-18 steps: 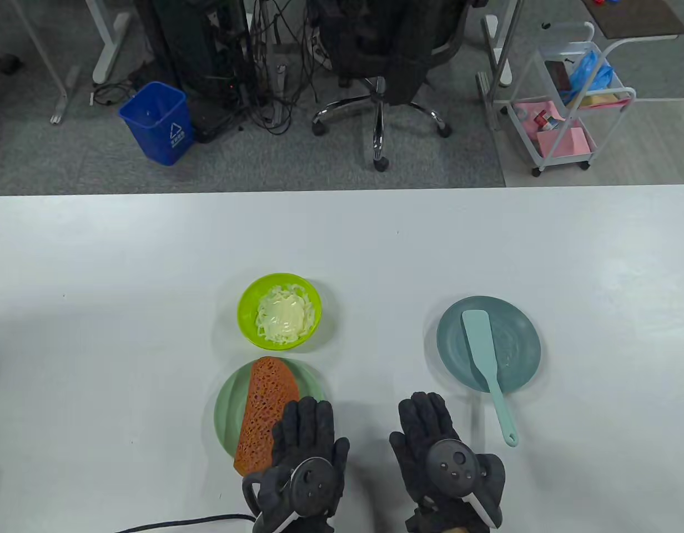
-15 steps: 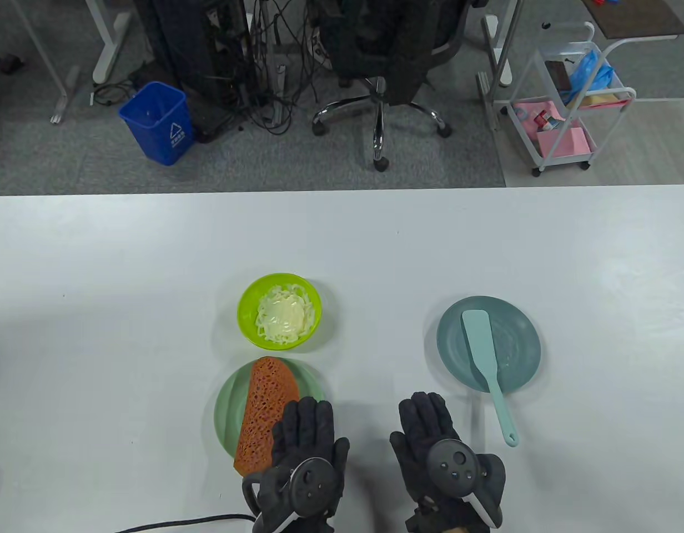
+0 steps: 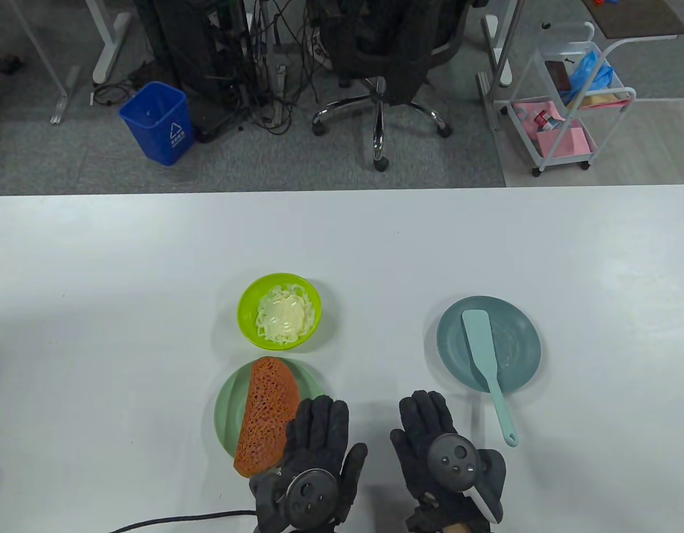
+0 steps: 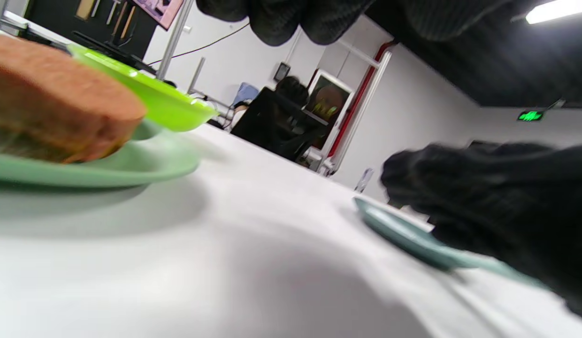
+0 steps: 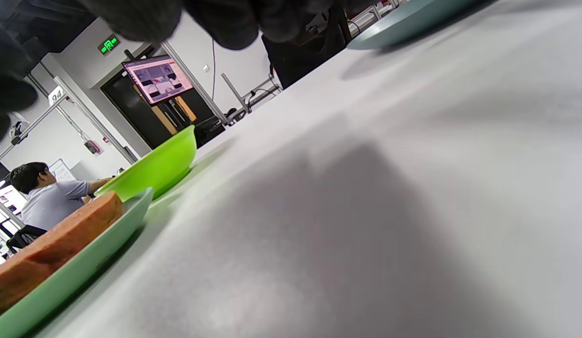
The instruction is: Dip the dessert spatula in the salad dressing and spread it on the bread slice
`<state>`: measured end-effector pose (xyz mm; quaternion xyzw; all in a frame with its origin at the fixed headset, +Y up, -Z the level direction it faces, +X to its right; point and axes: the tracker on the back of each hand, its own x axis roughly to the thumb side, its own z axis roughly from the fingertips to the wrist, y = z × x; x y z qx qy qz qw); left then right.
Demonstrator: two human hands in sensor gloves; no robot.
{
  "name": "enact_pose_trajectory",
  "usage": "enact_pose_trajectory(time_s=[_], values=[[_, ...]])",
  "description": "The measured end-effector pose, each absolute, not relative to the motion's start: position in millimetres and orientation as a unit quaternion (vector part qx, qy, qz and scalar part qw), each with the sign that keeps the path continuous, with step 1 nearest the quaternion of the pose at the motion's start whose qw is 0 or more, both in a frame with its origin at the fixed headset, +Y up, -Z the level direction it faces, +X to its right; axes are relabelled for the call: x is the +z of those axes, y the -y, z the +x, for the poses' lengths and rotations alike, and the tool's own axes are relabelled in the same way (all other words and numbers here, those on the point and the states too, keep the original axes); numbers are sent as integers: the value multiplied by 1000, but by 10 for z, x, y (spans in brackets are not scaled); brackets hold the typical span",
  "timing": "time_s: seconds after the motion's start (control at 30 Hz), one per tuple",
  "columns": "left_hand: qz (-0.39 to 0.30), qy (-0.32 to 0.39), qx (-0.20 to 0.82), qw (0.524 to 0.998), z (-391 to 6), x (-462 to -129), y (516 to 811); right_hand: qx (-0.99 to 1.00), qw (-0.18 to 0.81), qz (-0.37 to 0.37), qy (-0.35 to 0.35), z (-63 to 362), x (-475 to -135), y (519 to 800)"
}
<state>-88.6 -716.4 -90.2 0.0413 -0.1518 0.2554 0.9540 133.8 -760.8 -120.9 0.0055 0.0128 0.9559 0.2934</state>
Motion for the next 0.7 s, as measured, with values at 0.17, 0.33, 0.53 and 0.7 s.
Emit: enact_pose_trajectory(time_s=[0.17, 0.33, 0.53, 0.7], values=[[72, 182, 294, 936, -853, -764, 6964, 956, 294, 7, -7, 1342, -1197, 7604], [121, 218, 313, 916, -873, -545, 6593, 955, 295, 8, -10, 1345, -1199, 7609], [123, 208, 347, 906, -1363, -599, 6053, 954, 301, 6, -10, 1360, -1200, 7608], [133, 81, 305, 940, -2054, -968, 5962, 954, 300, 6, -8, 1362, -1198, 7607]])
